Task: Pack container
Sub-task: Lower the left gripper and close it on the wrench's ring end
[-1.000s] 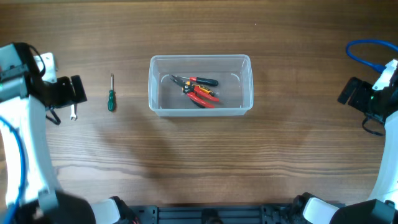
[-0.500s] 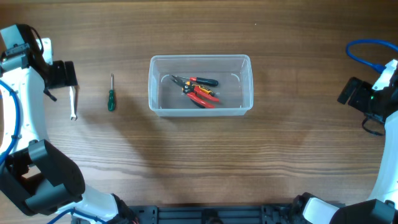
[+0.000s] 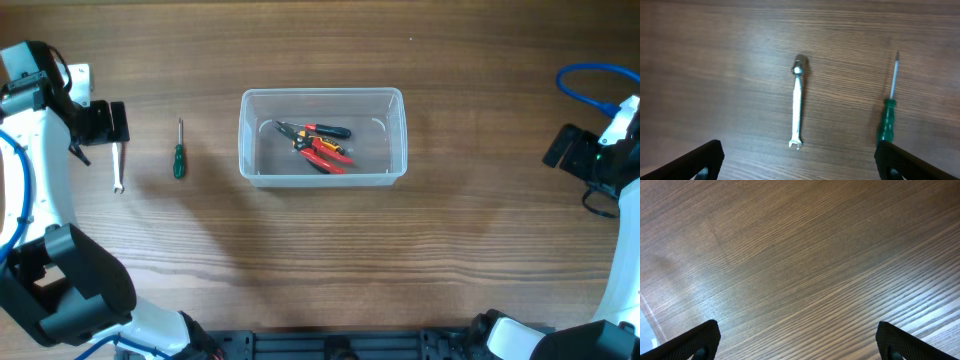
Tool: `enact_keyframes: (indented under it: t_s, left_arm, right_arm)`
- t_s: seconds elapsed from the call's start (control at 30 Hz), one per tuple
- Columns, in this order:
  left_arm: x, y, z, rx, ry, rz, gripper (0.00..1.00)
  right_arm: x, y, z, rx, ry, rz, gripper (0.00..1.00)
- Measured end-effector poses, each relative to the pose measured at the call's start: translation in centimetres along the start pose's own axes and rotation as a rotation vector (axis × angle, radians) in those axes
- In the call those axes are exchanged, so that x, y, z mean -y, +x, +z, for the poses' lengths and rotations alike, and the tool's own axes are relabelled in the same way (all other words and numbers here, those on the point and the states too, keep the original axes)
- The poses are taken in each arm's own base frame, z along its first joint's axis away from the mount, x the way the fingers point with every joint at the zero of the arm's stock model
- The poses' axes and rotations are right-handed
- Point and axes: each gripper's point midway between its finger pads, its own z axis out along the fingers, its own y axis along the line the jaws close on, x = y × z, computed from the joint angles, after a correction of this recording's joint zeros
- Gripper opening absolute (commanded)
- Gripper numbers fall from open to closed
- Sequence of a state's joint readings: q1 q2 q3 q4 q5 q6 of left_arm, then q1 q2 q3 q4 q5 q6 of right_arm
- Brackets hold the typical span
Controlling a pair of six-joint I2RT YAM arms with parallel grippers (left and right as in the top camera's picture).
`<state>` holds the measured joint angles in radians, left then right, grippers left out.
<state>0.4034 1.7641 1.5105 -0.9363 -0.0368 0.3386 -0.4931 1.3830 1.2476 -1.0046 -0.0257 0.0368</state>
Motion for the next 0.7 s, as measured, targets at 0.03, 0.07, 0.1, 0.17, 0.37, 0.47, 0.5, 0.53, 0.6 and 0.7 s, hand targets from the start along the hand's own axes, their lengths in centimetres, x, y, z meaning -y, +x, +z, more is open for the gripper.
enact_keyframes:
  t_s: [0.03,0.07,0.1,0.17,0.37,0.47,0.5,0.53,0.6,0.7]
  left_arm:
    - [0.0,0.0,0.2,0.001,0.016,0.01,1.0]
    - [0.0,0.1,0.7,0.001,0.041,0.016,1.0]
    - [-0.2,0.2,1.2,-0.005,0.056,0.012,1.0]
    - [-0.7,0.7,2.2,-0.022,0.086,-0.002,1.0]
    - [-2.1,-0.3,3.1,0.039,0.116,-0.039,1.0]
    - [-2.0,-0.3,3.2,0.039,0.123,-0.037,1.0]
    - [-2.0,-0.2,3.3,0.035,0.124,-0.038,1.0]
    - [-1.9,-0.1,3.6,0.03,0.129,-0.038,1.0]
    - [-1.7,0.3,4.5,0.004,0.141,-0.041,1.0]
    - [-1.3,1.4,6.4,-0.056,0.161,-0.046,1.0]
  right_arm:
    - [0.0,0.0,0.0,0.0,0.0,0.0,1.0]
    - [0.0,0.0,0.0,0.0,0.0,0.0,1.0]
    - [0.0,0.0,0.0,0.0,0.0,0.0,1.0]
    - [0.0,0.0,0.0,0.0,0.0,0.0,1.0]
    - [0.0,0.0,0.0,0.0,0.0,0.0,1.0]
    - [0.0,0.0,0.0,0.0,0.0,0.0,1.0]
    - [0.0,0.0,0.0,0.0,0.0,0.0,1.0]
    - [0.0,0.0,0.0,0.0,0.0,0.0,1.0]
    - [0.0,0.0,0.0,0.0,0.0,0.0,1.0]
    - [0.0,0.0,0.0,0.0,0.0,0.0,1.0]
